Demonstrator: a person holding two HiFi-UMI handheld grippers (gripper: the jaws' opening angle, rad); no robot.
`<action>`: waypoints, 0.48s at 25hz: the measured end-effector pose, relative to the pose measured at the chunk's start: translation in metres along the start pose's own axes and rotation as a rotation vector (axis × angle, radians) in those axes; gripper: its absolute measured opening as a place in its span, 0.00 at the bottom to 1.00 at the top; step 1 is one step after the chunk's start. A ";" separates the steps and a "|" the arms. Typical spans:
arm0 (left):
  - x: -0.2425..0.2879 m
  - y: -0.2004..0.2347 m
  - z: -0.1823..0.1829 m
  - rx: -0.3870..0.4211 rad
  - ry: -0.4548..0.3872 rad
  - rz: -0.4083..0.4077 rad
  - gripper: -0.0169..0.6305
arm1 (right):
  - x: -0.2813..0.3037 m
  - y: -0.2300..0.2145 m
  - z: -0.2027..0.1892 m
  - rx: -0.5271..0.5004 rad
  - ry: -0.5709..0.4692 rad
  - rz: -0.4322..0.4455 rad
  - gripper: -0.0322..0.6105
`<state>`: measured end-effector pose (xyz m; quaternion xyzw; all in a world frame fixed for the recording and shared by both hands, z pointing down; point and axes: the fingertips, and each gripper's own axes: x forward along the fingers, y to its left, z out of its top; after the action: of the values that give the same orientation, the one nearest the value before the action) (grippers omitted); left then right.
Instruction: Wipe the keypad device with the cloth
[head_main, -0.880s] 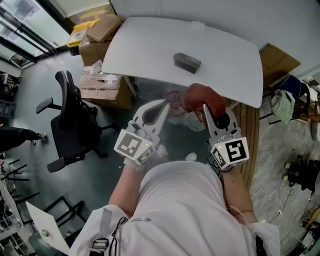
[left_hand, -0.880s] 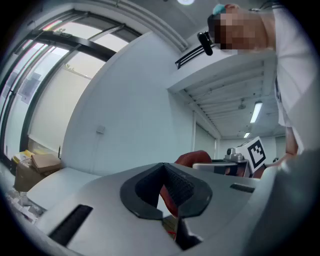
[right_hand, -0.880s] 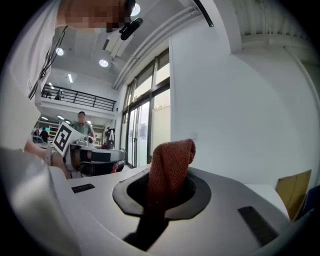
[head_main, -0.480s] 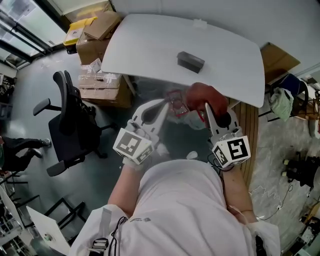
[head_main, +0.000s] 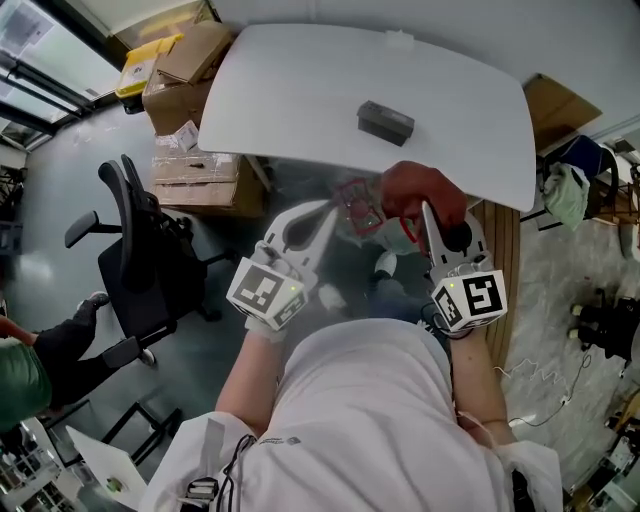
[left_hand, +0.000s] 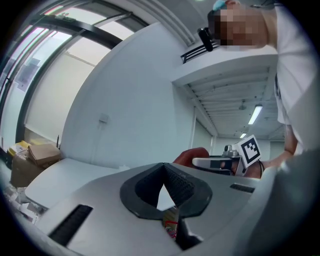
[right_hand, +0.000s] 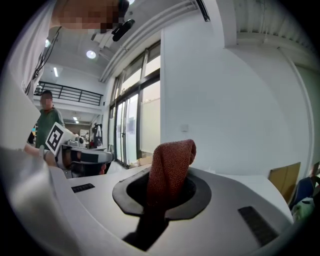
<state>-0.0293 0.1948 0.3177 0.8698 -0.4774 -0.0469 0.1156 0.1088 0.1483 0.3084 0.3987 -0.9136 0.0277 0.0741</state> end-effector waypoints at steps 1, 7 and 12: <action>0.003 0.003 -0.001 -0.002 0.007 0.005 0.04 | 0.003 -0.007 -0.001 0.013 0.007 -0.009 0.14; 0.032 0.018 -0.004 0.007 0.047 0.053 0.04 | 0.036 -0.054 -0.008 0.051 0.031 -0.007 0.14; 0.064 0.030 -0.005 0.012 0.065 0.113 0.04 | 0.057 -0.101 -0.011 0.071 0.039 0.001 0.14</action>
<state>-0.0183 0.1264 0.3317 0.8432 -0.5220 -0.0095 0.1284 0.1458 0.0397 0.3277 0.4002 -0.9106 0.0681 0.0776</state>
